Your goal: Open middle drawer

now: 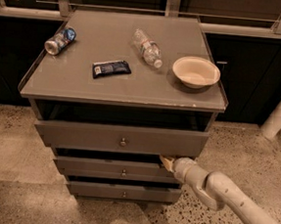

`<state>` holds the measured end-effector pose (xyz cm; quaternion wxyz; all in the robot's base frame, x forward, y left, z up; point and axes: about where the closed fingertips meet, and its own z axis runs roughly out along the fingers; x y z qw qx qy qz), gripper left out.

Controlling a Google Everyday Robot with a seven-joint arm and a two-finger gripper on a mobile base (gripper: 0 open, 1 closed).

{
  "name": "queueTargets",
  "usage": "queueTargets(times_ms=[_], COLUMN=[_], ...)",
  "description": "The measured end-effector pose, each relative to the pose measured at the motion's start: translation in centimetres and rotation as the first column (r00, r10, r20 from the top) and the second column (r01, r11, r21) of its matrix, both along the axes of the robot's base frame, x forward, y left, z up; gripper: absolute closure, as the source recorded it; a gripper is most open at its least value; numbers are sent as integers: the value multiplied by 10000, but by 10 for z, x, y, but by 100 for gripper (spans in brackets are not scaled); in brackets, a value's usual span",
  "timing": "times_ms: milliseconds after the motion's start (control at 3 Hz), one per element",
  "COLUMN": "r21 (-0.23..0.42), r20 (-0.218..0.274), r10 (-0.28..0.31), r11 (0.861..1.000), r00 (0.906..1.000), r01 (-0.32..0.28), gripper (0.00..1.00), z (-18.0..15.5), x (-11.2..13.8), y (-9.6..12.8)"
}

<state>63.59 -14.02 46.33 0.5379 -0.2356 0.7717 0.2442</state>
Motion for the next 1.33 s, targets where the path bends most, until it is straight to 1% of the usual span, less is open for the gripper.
queueTargets(times_ms=[333, 667, 1000, 1333], r21=[-12, -219, -377, -570], r20=[-2, -296, -692, -856], r10=[-26, 156, 358, 382], r11=[10000, 9996, 9986, 9974], r00=[10000, 9994, 9970, 9956], r01=[26, -162, -384, -431], gripper=[100, 100, 100, 100], z=[0, -12, -26, -29], x=[1, -4, -11, -13], y=[0, 6, 12, 13])
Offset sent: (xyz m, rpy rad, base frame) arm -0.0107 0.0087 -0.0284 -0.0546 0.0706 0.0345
